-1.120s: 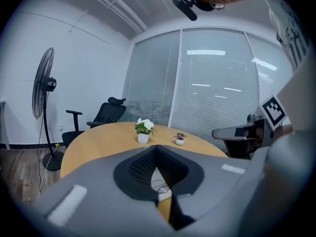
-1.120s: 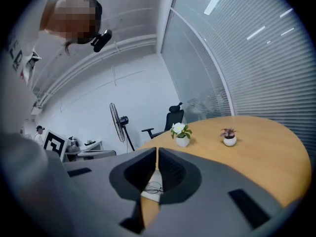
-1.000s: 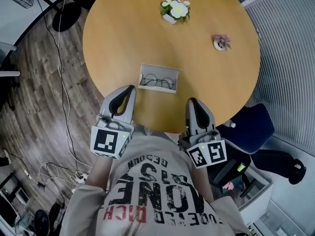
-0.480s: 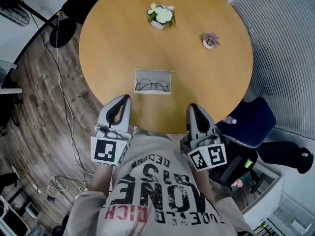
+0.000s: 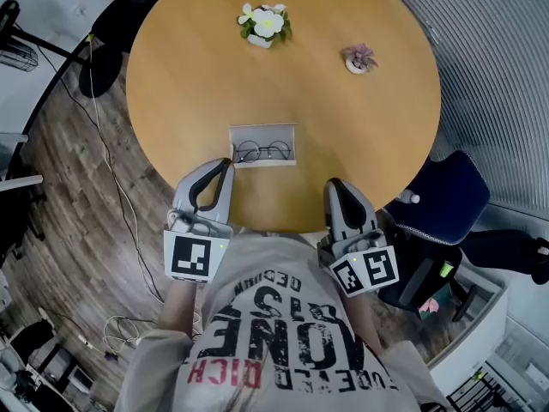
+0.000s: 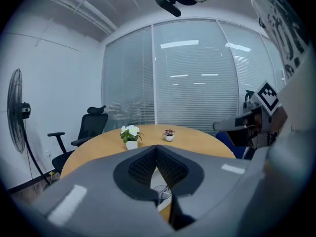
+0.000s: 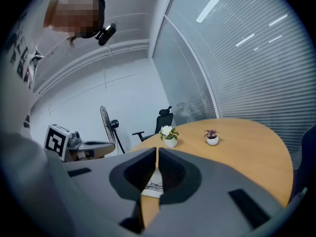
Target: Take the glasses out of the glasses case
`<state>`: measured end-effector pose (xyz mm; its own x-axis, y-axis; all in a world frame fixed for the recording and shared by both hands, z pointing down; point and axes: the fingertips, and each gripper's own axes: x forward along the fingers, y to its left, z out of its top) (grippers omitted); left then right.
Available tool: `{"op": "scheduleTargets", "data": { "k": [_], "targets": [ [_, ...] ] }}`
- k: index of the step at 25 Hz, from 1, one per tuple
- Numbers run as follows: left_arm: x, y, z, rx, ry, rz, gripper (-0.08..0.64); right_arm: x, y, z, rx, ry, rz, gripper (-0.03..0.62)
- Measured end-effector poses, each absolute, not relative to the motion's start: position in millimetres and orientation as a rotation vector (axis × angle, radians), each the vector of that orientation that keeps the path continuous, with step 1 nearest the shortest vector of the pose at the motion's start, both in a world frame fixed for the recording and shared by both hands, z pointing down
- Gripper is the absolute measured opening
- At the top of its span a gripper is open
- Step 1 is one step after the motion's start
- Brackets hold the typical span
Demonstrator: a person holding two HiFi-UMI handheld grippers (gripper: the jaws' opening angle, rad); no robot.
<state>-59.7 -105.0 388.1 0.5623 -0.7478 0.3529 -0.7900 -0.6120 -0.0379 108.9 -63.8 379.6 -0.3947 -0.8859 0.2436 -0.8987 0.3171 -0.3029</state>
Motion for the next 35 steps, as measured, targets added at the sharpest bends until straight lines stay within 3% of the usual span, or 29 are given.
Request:
{"op": "scheduleTargets", "data": {
  "k": [3, 6, 17, 35],
  "targets": [
    [-49, -121, 405, 2.754, -1.192, 0.645, 0.015, 109, -67, 383, 1.731, -2.502, 0.635, 0.025],
    [-33, -128, 431, 2.764, -1.009, 0.799, 0.066, 113, -71, 387, 1.747, -2.480, 0.653, 0.025],
    [7, -123, 513, 2.770, -0.370, 1.282, 0.094, 128, -77, 402, 1.864, -2.356, 0.743, 0.025],
    [11, -122, 590, 2.535, 0.077, 1.769, 0.084, 144, -62, 416, 1.983, -2.217, 0.800, 0.025]
  ]
}}
